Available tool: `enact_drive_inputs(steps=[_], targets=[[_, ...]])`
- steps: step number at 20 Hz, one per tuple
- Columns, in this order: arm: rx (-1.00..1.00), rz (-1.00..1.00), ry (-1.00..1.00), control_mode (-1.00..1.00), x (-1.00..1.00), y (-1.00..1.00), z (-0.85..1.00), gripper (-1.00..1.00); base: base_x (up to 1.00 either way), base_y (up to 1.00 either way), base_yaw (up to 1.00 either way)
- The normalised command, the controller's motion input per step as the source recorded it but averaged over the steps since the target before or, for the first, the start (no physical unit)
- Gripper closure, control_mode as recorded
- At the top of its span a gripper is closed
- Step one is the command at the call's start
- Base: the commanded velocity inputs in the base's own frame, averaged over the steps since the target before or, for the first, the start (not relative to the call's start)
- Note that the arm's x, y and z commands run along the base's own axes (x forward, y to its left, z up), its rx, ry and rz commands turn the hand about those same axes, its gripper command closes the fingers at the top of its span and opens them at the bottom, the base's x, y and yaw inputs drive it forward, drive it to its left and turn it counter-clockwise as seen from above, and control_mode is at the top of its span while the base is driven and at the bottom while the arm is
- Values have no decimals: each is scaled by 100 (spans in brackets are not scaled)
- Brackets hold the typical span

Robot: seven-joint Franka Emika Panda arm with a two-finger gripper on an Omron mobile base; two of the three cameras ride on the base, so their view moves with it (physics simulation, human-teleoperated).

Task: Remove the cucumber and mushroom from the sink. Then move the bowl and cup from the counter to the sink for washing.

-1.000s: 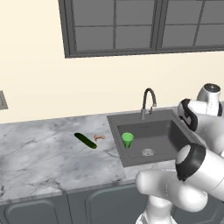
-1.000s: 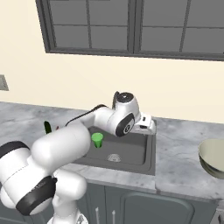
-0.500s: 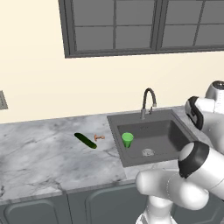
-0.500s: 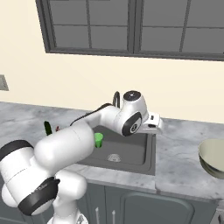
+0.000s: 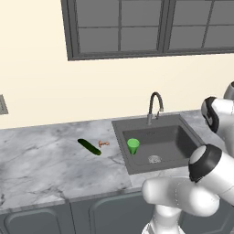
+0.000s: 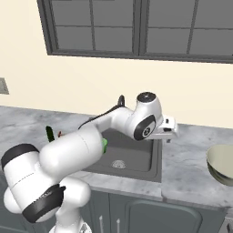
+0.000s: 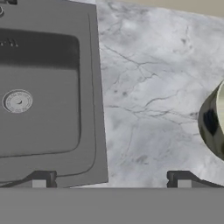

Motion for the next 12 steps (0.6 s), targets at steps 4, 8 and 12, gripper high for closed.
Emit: enact_drive_inputs(steps=[4,8,12], targets=[[0,8,3,-100,-12,-28,13,-100,0,0,0],[-2,5,1,-100,-12,-28,12,-100,0,0,0],[-7,0,0,-100,-14,-32,7,-100,0,0,0]])
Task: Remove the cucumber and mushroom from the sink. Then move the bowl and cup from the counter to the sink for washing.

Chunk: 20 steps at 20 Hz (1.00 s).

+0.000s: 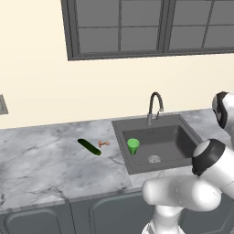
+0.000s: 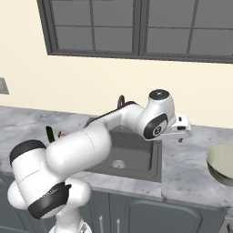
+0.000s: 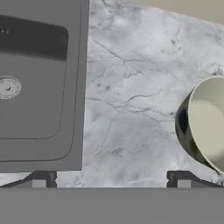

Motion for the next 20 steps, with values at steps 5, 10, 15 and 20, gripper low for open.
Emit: enact_drive_inputs(steps=[5,10,15,20], targets=[[-9,0,1,-100,-9,-34,5,-100,0,0,0],[-8,0,0,-100,-2,-34,1,-100,0,0,0],[-3,0,7,-100,0,-32,0,-100,0,0,0],[0,0,4,-100,-2,-30,0,-100,0,0,0]])
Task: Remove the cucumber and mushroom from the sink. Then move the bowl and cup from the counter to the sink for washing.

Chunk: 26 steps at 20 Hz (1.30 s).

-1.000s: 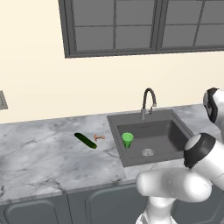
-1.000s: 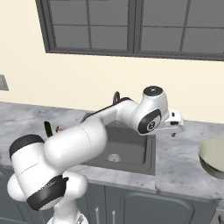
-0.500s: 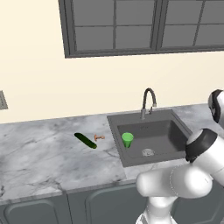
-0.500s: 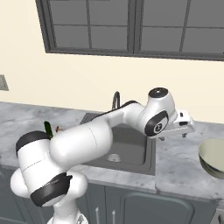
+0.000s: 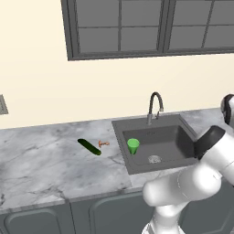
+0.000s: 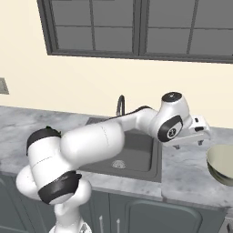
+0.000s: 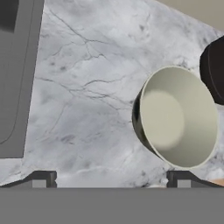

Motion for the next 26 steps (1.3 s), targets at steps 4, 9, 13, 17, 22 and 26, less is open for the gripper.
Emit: enact_drive_inputs(steps=[4,9,13,17,22,26], targets=[[0,0,0,-100,-1,-30,0,-100,0,0,0],[0,0,0,-100,0,-26,-1,-100,0,0,0],[0,0,0,-100,0,-26,-5,-100,0,0,0],[0,0,1,-100,2,-21,-9,-100,0,0,0],[0,0,5,-100,4,-21,-10,-100,0,0,0],[0,0,10,-100,11,-18,-19,-100,0,0,0]])
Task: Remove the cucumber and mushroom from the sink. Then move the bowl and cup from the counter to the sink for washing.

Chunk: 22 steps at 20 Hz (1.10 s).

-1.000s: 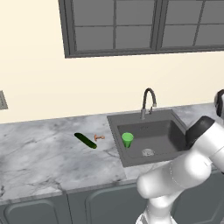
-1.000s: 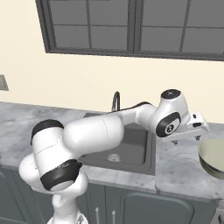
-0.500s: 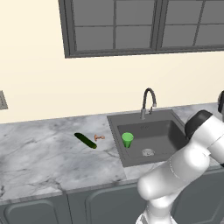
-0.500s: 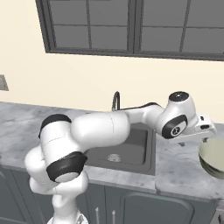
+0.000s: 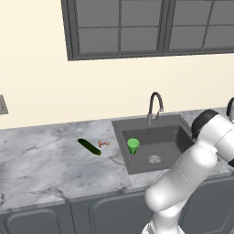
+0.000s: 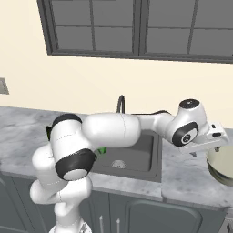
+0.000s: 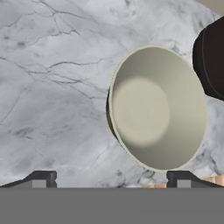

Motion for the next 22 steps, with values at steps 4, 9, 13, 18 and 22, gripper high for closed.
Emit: enact_drive_inputs(steps=[4,9,13,18,22], targets=[[0,0,4,-100,9,-12,-15,-100,0,0,0],[0,0,2,-100,8,-12,-13,-100,0,0,0],[0,0,2,-100,6,-3,-13,-100,0,0,0],[0,0,5,-100,10,0,-12,-100,0,0,0],[0,0,3,-100,12,0,-17,-100,0,0,0]])
